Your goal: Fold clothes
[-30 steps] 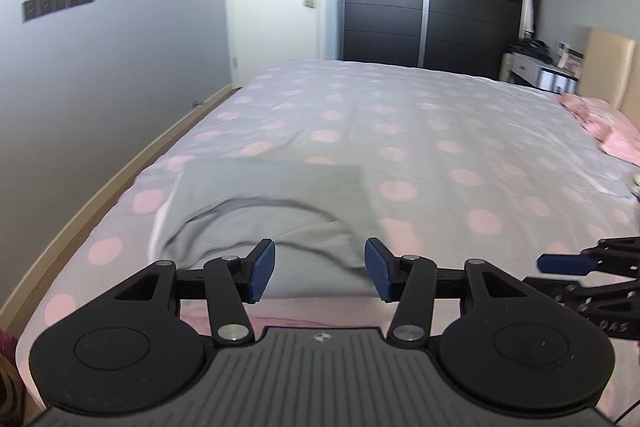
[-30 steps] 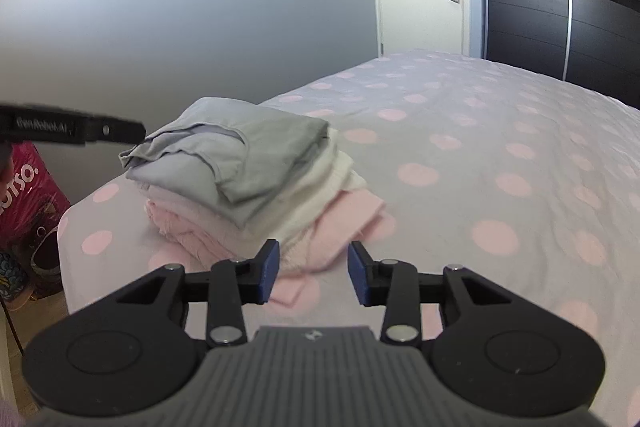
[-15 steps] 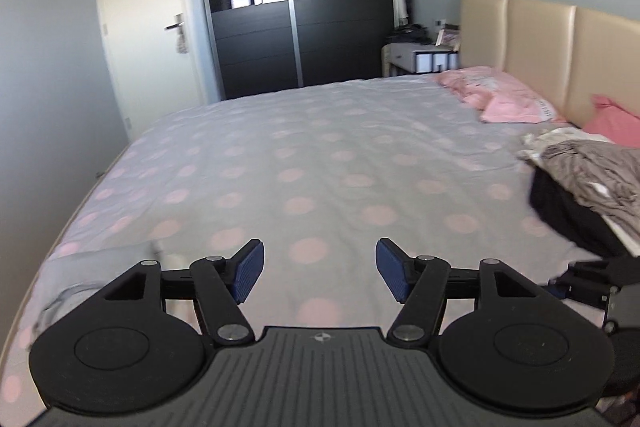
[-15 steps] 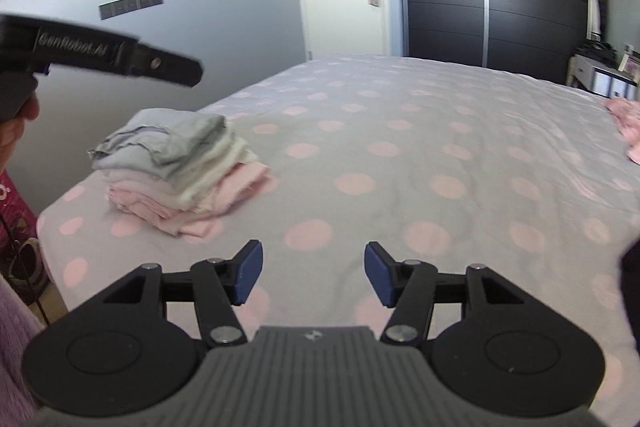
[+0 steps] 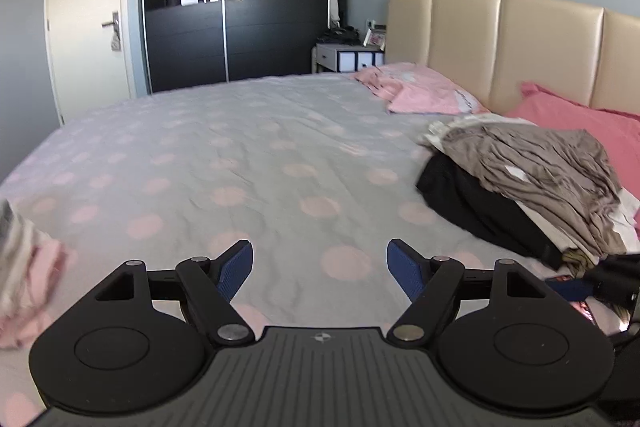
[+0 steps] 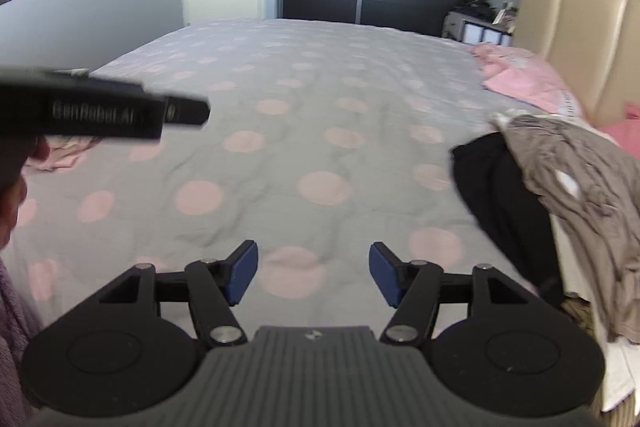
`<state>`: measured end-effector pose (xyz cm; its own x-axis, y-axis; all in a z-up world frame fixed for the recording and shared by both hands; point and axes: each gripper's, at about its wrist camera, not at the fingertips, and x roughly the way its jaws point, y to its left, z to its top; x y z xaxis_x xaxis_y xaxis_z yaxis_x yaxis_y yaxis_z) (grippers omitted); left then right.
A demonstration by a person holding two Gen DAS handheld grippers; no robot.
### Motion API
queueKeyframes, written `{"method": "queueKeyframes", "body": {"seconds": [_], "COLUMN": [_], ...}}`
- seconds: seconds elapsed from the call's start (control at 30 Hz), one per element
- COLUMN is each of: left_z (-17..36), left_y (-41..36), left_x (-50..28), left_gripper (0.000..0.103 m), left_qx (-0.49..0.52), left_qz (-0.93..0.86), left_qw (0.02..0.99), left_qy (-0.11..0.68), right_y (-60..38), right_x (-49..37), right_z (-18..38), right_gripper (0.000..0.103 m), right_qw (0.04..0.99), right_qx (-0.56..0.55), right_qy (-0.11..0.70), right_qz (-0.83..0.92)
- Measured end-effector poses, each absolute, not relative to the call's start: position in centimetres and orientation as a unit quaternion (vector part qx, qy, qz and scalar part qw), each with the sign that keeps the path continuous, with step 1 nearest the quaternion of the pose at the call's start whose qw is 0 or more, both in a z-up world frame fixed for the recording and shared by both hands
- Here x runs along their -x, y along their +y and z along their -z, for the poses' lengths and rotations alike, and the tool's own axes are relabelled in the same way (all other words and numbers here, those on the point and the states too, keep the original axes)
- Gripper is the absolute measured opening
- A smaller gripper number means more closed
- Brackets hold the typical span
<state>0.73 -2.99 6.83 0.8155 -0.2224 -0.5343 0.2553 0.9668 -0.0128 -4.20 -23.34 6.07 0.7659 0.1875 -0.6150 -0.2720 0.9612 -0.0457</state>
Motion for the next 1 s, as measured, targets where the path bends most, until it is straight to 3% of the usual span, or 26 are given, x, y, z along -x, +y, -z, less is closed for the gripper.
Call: {"method": "queueKeyframes", "body": {"seconds": [0.5,0.63,0.77,1.0], "left_z": [0.3,0.8,0.9,0.7], "left_y": [-3.1,-2.3,-1.0,0.4], "left_x": [2.2,1.9,1.3,0.7], "left_gripper": [0.074,0.074,0.084,0.087], "left_qx": [-0.034,-0.036,-0.016,-0.017], "left_qz": [0.034,0.008,-0.011,-0.037], "left_qw": [0.957,0.963,0.963,0.966], "left_qy": [0.287,0.269,0.268,0.254], "right_y": [-23.9,-22.8,-22.1,-20.0], "right_x": [1.8,1.1,0.1,-0.9], "right_z": [-1.4,-0.3,0.6,1.3], "right_gripper": [0.076,0.084,0.087,0.088], "right_qw": [0.96,0.959,0.954,0.945], "right_qx": [-0.015,-0.014,-0.012,0.003], "right_qy": [0.27,0.274,0.29,0.313], "right_qz": [-0.067,-0.073,-0.073,-0.095]}}
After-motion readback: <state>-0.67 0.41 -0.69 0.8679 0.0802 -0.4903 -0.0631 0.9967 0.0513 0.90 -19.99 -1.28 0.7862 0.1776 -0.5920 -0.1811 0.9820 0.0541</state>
